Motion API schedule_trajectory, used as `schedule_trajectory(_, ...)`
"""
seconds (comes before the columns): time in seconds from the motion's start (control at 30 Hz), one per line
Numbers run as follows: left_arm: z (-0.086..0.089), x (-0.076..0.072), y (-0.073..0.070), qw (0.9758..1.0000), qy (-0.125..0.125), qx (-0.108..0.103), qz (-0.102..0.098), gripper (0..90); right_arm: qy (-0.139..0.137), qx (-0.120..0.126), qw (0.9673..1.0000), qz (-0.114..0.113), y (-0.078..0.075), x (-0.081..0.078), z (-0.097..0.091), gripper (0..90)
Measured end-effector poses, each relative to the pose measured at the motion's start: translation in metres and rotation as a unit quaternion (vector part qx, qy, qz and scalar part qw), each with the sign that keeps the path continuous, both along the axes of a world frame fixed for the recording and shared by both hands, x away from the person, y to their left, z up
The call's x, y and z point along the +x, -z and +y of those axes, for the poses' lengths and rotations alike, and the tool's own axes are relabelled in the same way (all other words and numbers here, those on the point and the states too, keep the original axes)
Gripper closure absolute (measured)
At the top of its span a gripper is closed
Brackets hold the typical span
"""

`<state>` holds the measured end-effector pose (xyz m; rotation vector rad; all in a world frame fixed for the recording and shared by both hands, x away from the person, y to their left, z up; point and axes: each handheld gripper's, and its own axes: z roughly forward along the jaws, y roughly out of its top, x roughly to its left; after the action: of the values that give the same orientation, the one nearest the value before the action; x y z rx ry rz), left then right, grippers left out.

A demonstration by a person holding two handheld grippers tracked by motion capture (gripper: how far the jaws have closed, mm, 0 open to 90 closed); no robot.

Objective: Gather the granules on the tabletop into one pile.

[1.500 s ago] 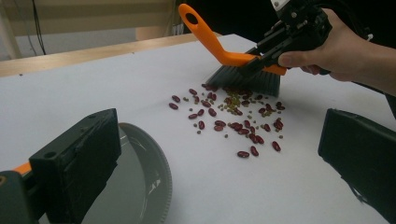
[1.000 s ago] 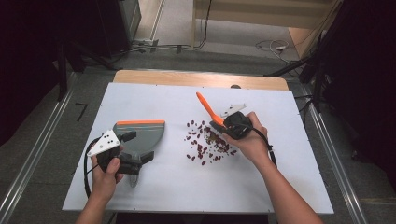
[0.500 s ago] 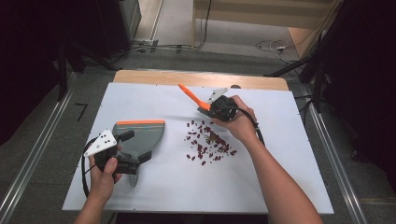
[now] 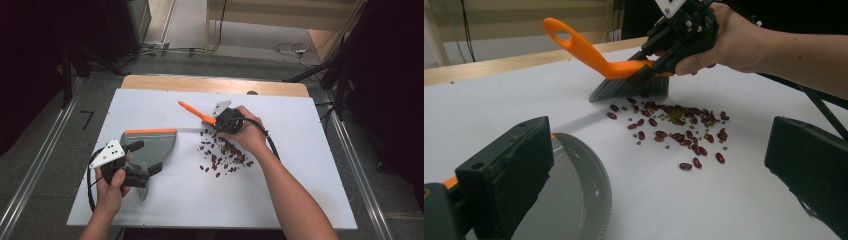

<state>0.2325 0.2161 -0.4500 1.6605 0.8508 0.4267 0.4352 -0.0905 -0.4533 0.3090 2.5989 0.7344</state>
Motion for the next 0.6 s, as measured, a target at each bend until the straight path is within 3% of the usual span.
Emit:
schedule_trajectory(0.2,-0.001,0.000,-0.001,1.0000,0.001,0.002,-0.001,0.0,-0.023,0.010,0.9997,0.009,0.002,-0.015,-0.005,69.0)
schedule_trajectory(0.6,-0.003,-0.001,-0.001,1.0000,0.002,0.003,-0.001,0.0,-0.062,0.001,0.9980,0.009,0.002,-0.042,-0.010,68.9)
